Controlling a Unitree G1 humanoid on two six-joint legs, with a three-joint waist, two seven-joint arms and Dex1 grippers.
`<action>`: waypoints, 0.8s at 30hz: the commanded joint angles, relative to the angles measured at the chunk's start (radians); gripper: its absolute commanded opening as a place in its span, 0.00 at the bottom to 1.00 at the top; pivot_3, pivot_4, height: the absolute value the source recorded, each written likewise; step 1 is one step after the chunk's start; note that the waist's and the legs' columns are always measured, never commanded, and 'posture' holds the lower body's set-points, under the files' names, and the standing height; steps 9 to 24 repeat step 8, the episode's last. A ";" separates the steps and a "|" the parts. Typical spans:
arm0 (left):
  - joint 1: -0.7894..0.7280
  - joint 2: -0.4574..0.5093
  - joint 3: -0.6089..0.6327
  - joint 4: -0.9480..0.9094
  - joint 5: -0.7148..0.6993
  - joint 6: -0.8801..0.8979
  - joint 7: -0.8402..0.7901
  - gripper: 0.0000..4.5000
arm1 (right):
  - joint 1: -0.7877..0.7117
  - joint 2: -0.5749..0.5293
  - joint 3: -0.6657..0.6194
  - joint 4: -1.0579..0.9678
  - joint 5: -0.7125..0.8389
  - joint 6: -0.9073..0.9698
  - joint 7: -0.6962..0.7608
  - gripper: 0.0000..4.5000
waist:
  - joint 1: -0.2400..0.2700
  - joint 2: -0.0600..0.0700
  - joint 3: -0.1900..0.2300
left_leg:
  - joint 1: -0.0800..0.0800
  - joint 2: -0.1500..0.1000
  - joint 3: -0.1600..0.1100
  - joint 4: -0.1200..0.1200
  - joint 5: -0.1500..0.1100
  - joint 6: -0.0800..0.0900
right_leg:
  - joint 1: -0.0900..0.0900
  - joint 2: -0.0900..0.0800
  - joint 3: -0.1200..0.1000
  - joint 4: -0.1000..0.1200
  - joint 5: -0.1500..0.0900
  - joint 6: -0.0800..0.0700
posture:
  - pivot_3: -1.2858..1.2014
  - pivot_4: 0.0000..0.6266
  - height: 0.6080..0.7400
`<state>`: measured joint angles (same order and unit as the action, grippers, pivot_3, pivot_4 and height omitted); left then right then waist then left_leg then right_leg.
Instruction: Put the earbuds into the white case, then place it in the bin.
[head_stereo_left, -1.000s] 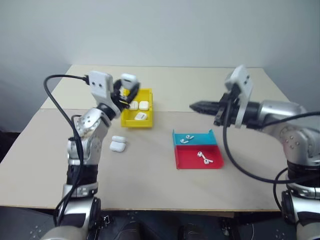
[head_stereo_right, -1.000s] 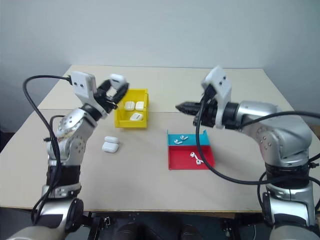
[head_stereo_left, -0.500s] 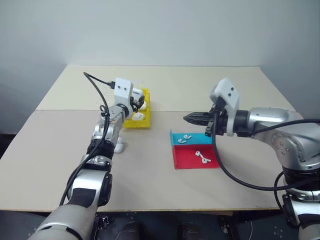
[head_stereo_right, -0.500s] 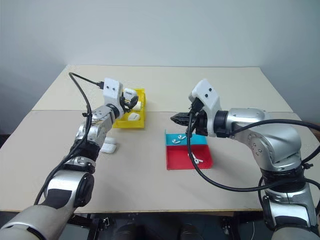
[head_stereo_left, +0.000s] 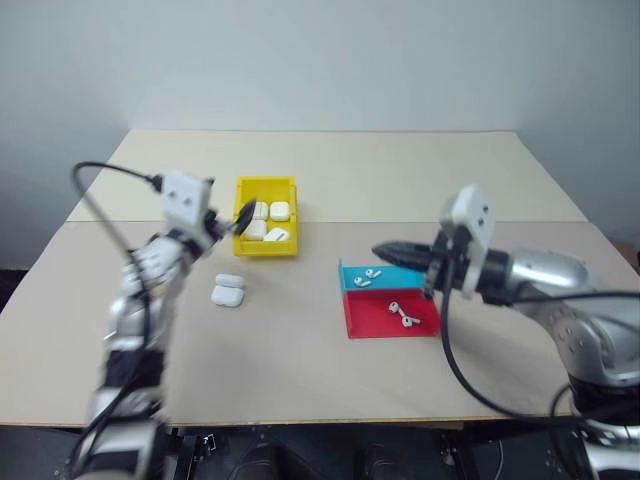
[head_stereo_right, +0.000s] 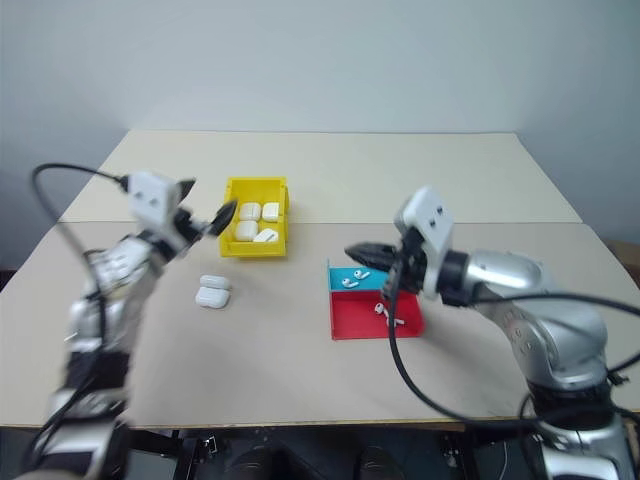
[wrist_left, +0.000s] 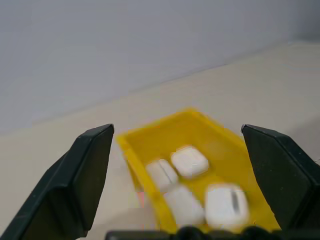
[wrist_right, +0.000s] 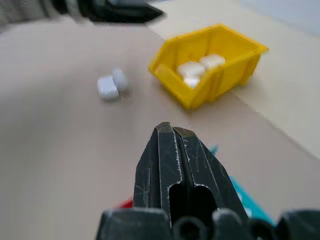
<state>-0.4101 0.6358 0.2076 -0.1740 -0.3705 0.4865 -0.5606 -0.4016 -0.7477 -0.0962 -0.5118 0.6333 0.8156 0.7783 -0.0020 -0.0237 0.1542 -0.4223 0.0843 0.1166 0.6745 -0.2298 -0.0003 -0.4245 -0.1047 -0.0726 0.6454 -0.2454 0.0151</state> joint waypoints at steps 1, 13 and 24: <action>0.123 0.133 0.145 -0.283 -0.222 0.163 -0.160 0.99 | 0.052 -0.061 -0.063 -0.037 -0.006 -0.100 0.091 0.00 | 0.001 0.000 0.000 | 0.002 0.000 0.000 0.000 -0.002 0.004 | 0.001 0.000 0.000 0.001 0.000 0.000 | 0.52 0.24 1.00; 0.393 0.283 0.445 -0.554 -0.582 0.366 -0.254 0.99 | 0.149 -0.152 -0.136 -0.037 0.043 -0.175 0.243 0.00 | 0.010 0.000 0.000 | 0.013 -0.001 -0.003 -0.005 -0.003 0.004 | 0.007 -0.001 0.003 0.001 -0.001 0.000 | 0.52 0.24 1.00; 0.393 0.283 0.445 -0.554 -0.582 0.366 -0.254 0.99 | 0.149 -0.152 -0.136 -0.037 0.043 -0.175 0.243 0.00 | 0.010 0.000 0.000 | 0.013 -0.001 -0.003 -0.005 -0.003 0.004 | 0.007 -0.001 0.003 0.001 -0.001 0.000 | 0.52 0.24 1.00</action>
